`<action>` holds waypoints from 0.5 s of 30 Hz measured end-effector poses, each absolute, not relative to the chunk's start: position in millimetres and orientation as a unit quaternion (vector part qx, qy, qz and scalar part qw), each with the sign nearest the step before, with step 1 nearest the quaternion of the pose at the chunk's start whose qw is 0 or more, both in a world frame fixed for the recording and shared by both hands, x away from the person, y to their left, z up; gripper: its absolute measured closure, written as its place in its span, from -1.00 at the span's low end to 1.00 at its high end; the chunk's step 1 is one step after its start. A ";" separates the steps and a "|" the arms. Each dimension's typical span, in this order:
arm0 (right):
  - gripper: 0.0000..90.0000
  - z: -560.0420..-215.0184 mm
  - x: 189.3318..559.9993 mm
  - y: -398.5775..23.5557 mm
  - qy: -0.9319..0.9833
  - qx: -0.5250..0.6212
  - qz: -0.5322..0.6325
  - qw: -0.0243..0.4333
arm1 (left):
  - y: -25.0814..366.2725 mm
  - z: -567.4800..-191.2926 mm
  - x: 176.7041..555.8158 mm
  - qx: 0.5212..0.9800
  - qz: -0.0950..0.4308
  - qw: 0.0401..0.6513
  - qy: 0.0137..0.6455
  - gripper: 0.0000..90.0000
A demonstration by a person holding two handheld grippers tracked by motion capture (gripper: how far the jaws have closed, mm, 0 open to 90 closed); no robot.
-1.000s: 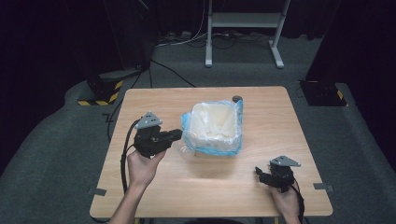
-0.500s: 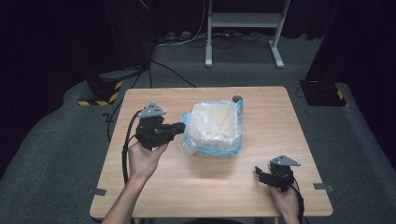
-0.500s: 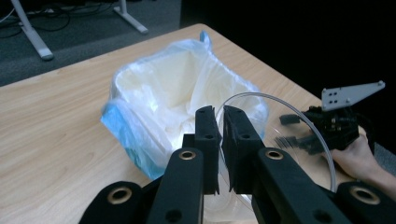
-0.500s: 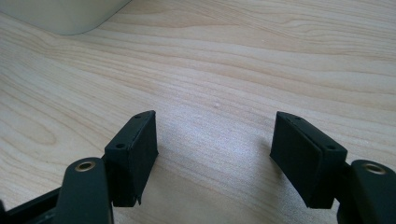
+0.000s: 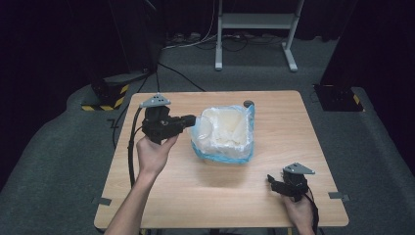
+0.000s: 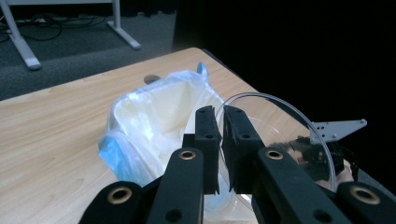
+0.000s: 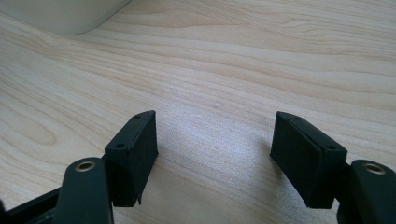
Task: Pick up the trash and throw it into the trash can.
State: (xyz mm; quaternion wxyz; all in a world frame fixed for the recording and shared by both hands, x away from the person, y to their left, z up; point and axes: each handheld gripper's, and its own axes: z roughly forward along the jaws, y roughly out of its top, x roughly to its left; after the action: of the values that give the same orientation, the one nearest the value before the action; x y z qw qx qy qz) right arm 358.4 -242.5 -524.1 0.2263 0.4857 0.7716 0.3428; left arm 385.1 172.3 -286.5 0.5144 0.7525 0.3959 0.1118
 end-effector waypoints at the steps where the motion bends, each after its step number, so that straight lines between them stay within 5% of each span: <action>1: -0.31 -524.1 358.4 -242.5 0.772 0.486 0.343 0.226 | 172.9 -284.1 386.3 0.753 0.114 0.514 0.394 0.88; 15: -0.31 -524.1 358.4 -242.5 0.772 0.486 0.343 0.226 | 163.9 -269.3 413.0 0.762 0.135 0.499 0.391 0.88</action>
State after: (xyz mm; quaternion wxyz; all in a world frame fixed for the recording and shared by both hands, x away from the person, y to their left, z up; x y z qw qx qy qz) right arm 358.4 -242.5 -524.1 0.2264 0.4857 0.7716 0.3428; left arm 413.0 163.9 -269.3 0.4990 0.7616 0.3908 0.1350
